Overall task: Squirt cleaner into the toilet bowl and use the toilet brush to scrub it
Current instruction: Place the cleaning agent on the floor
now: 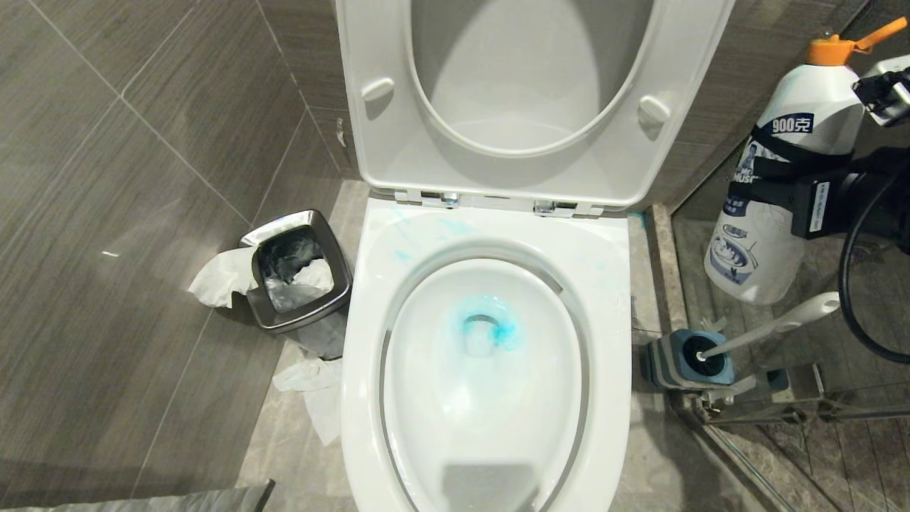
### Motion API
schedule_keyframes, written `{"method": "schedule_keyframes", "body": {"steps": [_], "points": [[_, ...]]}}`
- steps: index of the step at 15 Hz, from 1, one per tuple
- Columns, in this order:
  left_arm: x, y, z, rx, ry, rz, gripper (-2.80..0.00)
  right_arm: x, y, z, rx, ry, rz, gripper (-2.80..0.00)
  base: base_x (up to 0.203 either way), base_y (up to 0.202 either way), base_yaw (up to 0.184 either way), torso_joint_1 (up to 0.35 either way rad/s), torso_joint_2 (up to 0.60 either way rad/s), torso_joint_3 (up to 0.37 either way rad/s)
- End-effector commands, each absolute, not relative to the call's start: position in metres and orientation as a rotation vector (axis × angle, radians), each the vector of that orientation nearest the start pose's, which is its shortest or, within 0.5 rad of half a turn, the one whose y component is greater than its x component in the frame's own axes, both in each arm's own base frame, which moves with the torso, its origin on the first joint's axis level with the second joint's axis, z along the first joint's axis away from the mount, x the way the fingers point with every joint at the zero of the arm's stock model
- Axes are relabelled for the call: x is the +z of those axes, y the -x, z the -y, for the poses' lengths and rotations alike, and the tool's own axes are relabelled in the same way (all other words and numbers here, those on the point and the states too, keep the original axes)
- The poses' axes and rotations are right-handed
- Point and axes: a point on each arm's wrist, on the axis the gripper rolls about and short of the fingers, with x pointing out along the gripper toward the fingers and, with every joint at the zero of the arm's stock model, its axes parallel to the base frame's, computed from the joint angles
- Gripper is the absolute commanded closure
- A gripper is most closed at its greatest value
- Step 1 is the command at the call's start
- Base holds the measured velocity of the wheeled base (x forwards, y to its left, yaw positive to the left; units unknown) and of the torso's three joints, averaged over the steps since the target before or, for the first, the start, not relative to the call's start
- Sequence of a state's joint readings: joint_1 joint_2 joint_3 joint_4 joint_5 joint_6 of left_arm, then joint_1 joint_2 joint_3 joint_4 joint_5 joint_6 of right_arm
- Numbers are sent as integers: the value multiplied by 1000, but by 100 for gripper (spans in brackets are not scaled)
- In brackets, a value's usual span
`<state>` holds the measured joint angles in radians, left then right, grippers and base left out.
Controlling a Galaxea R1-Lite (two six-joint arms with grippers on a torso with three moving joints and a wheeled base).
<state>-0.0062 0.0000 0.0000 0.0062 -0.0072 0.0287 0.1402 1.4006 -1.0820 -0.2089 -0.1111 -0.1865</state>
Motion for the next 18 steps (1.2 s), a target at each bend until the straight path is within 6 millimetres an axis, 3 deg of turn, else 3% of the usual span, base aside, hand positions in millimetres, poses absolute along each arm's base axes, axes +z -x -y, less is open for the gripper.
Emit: {"method": "schedule_keyframes", "body": {"steps": [1, 9, 14, 18], "points": [[74, 23, 0, -14, -29, -9, 0, 294, -249, -22, 2, 175, -107, 0, 0, 0, 0, 0, 0, 0], [74, 23, 0, -14, -26, -11, 0, 260, -319, -7, -42, 118, -3, 0, 0, 0, 0, 0, 0, 0], [74, 23, 0, -12, -23, -11, 0, 219, -370, -10, -36, 89, 141, 0, 0, 0, 0, 0, 0, 0], [74, 23, 0, -17, -32, -10, 0, 196, -387, -28, 13, 85, 167, 0, 0, 0, 0, 0, 0, 0]]}}
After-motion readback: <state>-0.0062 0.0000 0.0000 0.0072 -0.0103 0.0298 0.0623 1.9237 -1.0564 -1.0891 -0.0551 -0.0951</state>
